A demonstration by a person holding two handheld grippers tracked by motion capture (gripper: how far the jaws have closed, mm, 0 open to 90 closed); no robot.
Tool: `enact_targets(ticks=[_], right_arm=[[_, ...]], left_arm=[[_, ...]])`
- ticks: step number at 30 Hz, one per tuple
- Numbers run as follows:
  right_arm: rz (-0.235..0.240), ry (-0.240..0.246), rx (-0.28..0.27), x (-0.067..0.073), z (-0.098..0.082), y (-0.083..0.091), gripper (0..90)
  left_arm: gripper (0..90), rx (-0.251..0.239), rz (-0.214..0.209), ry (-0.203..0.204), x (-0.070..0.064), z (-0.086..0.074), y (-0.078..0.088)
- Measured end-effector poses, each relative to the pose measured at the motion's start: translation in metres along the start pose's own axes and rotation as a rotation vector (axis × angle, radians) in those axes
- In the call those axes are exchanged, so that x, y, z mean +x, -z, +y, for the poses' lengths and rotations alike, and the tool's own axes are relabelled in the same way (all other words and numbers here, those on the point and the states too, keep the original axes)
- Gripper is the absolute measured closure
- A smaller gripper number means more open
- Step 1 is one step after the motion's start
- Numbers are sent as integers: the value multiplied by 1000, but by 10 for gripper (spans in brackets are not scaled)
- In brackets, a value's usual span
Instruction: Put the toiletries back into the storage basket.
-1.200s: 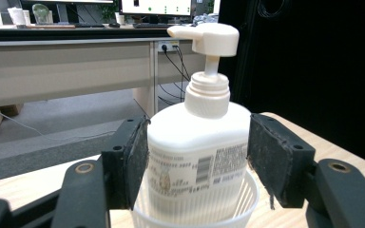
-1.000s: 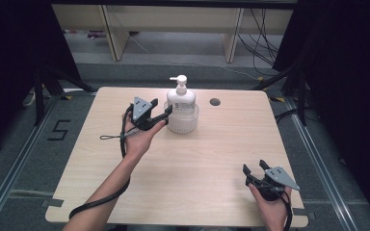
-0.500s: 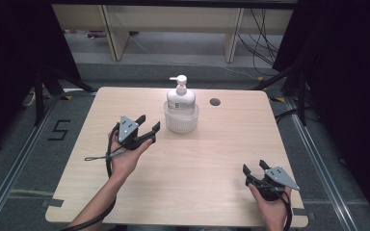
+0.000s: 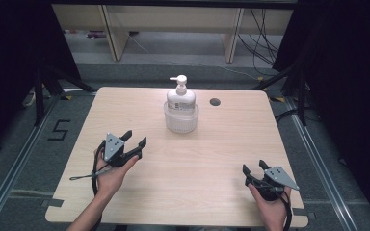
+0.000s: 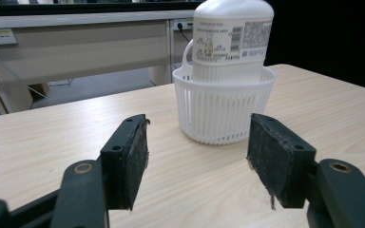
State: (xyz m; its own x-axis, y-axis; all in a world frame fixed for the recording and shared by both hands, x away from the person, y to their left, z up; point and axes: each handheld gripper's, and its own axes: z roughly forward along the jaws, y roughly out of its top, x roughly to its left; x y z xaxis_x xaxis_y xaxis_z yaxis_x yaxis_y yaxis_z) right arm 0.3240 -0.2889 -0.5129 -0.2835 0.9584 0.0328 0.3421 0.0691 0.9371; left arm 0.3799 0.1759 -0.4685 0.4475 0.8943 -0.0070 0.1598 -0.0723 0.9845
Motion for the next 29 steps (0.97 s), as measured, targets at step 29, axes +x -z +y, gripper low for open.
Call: enact_targets(ticks=[29], right_arm=[[-5, -21, 12, 3, 0, 0, 329]], left_arm=[[384, 9, 38, 8, 11, -60, 23]])
